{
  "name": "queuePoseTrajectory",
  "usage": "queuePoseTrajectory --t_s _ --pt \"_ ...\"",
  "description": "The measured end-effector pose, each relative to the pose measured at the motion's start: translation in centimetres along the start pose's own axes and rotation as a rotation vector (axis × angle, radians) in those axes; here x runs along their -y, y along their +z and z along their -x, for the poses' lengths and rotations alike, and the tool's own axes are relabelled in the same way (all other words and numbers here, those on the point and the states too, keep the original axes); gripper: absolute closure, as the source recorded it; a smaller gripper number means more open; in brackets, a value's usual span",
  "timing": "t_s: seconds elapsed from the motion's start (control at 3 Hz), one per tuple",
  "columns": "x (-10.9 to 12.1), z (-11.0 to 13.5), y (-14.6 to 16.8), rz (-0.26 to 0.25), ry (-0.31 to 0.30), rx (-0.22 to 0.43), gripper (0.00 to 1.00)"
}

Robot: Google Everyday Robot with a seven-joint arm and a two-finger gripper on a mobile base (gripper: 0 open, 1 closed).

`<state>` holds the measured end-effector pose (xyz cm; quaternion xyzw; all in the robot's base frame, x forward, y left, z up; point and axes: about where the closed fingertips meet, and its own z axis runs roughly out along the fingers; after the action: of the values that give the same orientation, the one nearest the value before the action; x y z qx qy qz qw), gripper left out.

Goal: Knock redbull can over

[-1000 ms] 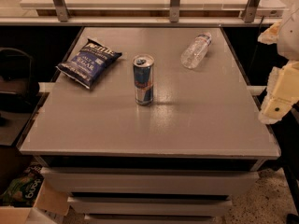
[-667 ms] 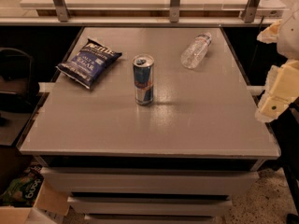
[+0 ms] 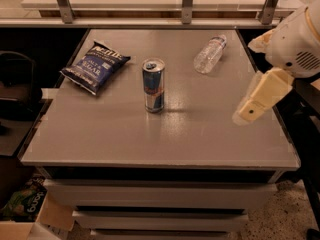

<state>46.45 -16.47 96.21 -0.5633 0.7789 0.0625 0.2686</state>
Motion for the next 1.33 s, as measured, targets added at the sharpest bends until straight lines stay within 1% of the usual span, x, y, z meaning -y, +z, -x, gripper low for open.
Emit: queuePoseTrajectory --t_s 0.67,1.0,1.33 --pt "-0.6 4.1 5.3 0.056 0.061 0.322 0.0" --pt "-0.5 5.4 8.4 0.106 0.118 0.444 0.0" --pt "-0.6 5.8 8.3 0.11 0.119 0.45 0.0"
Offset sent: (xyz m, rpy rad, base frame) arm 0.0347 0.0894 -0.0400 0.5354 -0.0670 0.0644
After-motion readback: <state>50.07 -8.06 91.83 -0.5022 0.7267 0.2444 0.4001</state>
